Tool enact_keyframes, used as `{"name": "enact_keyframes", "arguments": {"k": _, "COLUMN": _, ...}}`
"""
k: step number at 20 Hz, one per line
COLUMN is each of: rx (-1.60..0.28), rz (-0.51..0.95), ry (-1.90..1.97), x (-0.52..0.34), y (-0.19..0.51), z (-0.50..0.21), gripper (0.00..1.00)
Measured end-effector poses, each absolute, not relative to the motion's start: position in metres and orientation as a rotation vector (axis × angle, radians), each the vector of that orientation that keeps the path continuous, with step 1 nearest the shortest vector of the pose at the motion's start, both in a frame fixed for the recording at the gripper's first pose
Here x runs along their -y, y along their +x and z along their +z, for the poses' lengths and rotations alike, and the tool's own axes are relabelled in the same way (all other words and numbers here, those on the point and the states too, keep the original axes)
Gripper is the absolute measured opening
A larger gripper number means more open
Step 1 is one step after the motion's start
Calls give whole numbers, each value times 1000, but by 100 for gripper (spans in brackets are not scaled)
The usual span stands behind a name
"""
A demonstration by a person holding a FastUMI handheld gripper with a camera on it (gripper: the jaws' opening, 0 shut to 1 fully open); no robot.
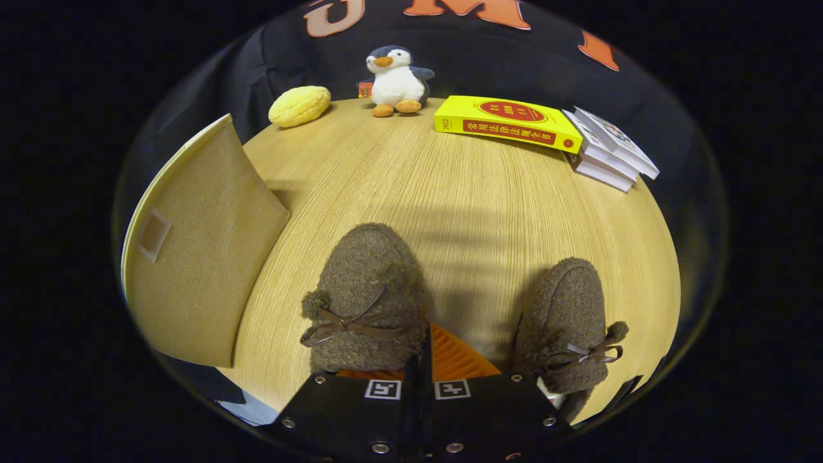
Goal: Open the storage box then place both shoes into the box .Put the left shoe in first, then the right shoe, with the right side of both shoes facing outward in a uniform manner.
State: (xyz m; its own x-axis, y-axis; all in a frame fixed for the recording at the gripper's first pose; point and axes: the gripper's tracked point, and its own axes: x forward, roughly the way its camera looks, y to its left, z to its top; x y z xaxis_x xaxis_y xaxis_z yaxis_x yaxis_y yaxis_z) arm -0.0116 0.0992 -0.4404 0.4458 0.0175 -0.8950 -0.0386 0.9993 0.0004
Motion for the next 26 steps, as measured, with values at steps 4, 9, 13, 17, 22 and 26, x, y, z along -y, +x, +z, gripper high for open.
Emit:
{"name": "enact_keyframes", "arguments": {"k": 4, "rx": -1080, "rz": 21, "ry": 91, "x": -115, "y": -10, "z": -406, "gripper": 3}}
{"name": "enact_keyframes", "arguments": {"k": 9, "rx": -1021, "rz": 30, "ry": 164, "x": -145, "y": 3, "z": -333, "gripper": 3}}
{"name": "enact_keyframes", "arguments": {"k": 13, "rx": -981, "rz": 34, "ry": 181, "x": -172, "y": 20, "z": -275, "gripper": 3}}
{"name": "enact_keyframes", "arguments": {"k": 17, "rx": -980, "rz": 80, "ry": 238, "x": -219, "y": 33, "z": -242, "gripper": 3}}
{"name": "enact_keyframes", "arguments": {"k": 22, "rx": -1026, "rz": 144, "ry": 233, "x": -295, "y": 41, "z": -245, "gripper": 3}}
{"name": "enact_keyframes", "arguments": {"k": 26, "rx": -1092, "rz": 160, "ry": 220, "x": -351, "y": 40, "z": -272, "gripper": 3}}
